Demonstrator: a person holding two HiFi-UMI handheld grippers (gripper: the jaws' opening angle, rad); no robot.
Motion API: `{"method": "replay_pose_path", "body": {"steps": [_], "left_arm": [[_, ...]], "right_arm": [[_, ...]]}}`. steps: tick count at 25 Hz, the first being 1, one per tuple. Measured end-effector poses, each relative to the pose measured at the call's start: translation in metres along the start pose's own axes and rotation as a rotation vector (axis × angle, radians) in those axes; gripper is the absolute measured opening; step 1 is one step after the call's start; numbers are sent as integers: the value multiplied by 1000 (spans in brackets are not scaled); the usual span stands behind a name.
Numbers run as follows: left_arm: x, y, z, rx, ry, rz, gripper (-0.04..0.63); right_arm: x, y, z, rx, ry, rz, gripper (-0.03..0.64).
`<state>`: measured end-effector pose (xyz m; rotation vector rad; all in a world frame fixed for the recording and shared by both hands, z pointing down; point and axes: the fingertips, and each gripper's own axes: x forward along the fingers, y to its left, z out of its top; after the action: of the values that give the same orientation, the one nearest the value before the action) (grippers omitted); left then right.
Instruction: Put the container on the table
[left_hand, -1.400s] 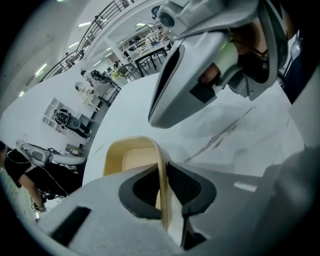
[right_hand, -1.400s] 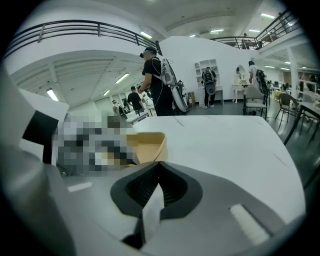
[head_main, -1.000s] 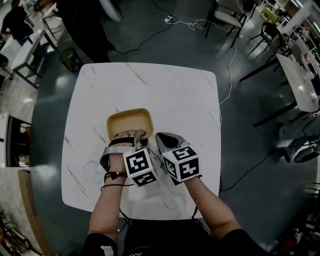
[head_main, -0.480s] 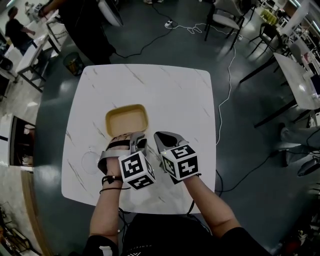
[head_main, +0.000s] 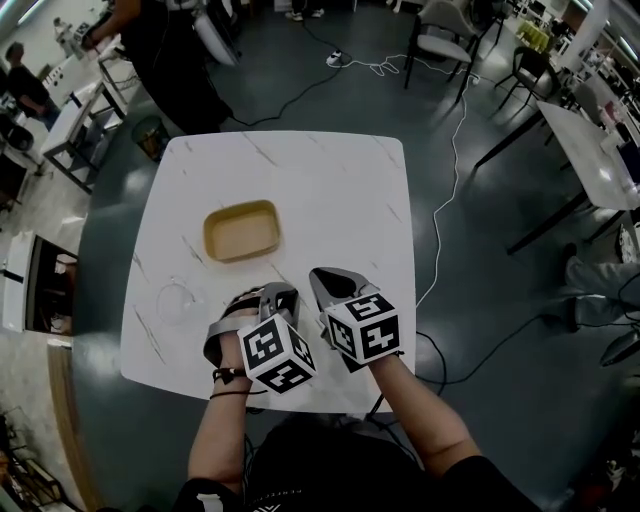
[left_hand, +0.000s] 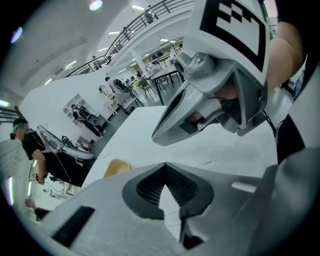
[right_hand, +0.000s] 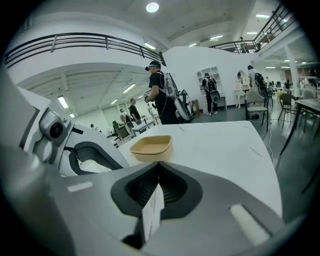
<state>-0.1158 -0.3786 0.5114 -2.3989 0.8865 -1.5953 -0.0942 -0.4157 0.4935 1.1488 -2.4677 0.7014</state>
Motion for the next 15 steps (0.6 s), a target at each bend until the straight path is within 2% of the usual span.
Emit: {"method": "replay_pose_path", "body": {"steps": [7,15], "left_arm": [[-15,-44,16,-39,-24,9,3],[-41,-75,23,-39,-27,45,3]], "right_arm": [[-41,3,-19,13,-20,-9,2],[-76,21,-33,-29,-32,1,1]]}}
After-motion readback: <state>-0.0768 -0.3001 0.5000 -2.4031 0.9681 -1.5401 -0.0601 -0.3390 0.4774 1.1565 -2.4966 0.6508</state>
